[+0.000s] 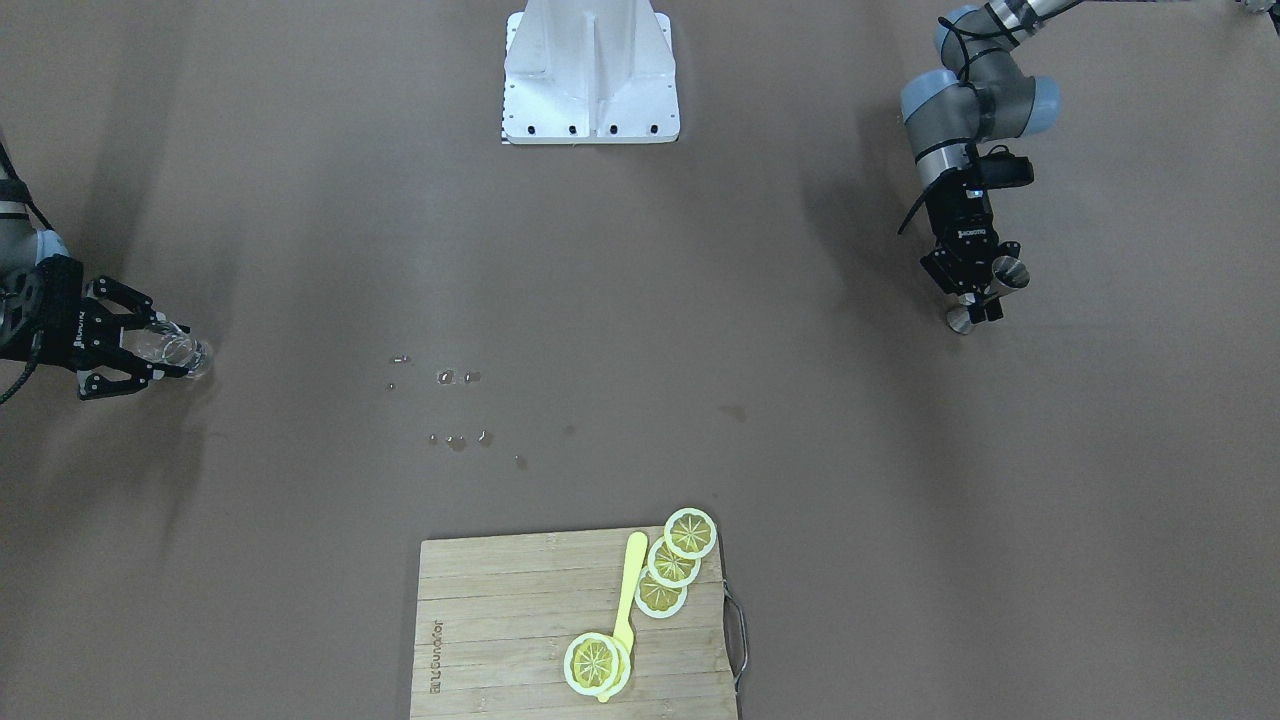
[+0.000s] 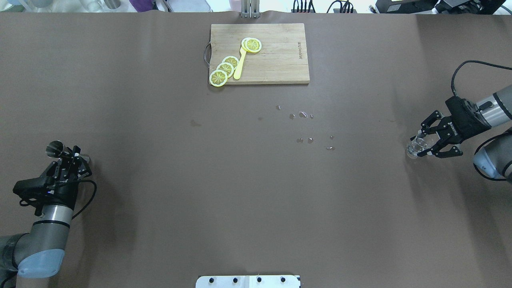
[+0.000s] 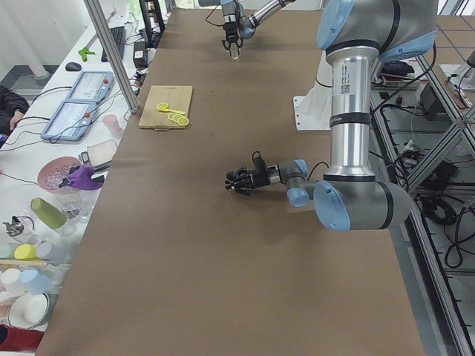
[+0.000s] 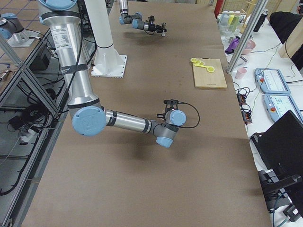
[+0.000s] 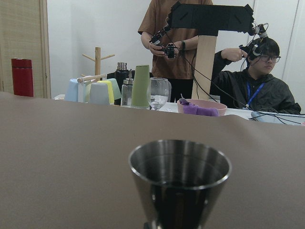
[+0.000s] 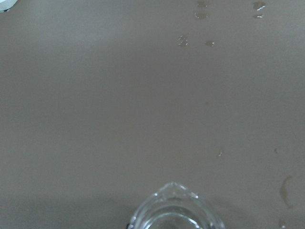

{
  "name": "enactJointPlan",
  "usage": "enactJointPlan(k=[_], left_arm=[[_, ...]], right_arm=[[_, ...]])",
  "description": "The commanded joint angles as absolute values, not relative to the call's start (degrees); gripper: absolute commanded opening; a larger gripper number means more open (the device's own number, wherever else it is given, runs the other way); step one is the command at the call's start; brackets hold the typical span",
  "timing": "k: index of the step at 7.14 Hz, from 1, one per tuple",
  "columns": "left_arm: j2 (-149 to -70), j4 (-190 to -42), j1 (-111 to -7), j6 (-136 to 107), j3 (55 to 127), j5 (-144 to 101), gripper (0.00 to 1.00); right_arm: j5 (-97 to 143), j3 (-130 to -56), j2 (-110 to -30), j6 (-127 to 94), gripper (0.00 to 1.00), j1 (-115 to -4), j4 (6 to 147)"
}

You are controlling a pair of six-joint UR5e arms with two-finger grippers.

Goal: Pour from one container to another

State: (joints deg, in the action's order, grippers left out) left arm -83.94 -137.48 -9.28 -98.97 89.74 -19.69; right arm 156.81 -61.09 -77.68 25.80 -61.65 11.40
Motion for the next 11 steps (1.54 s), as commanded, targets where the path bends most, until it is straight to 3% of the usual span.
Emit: enactJointPlan(k=[1, 5, 7, 11], left_arm=[[-83.9, -137.5, -9.6, -98.7, 90.2, -19.7, 0.23], [-85.6, -137.0, -10.6, -98.5, 92.2, -19.8, 0.09], [-86.0, -136.9, -11.6, -94.0, 94.9, -20.0, 0.01], [-92.5, -137.3, -14.6, -75.9, 98.1, -20.4, 0.00]], right_arm=[[156.8, -63.0, -77.7, 25.7, 0.00, -65.1, 10.8], [152.2, -64.5, -80.1, 17.9, 0.00, -71.1, 9.4], [146.5, -71.0, -83.1, 6.4, 0.00, -71.7, 8.5], [145.4, -76.3, -78.7, 4.7, 0.00, -70.4, 18.2]])
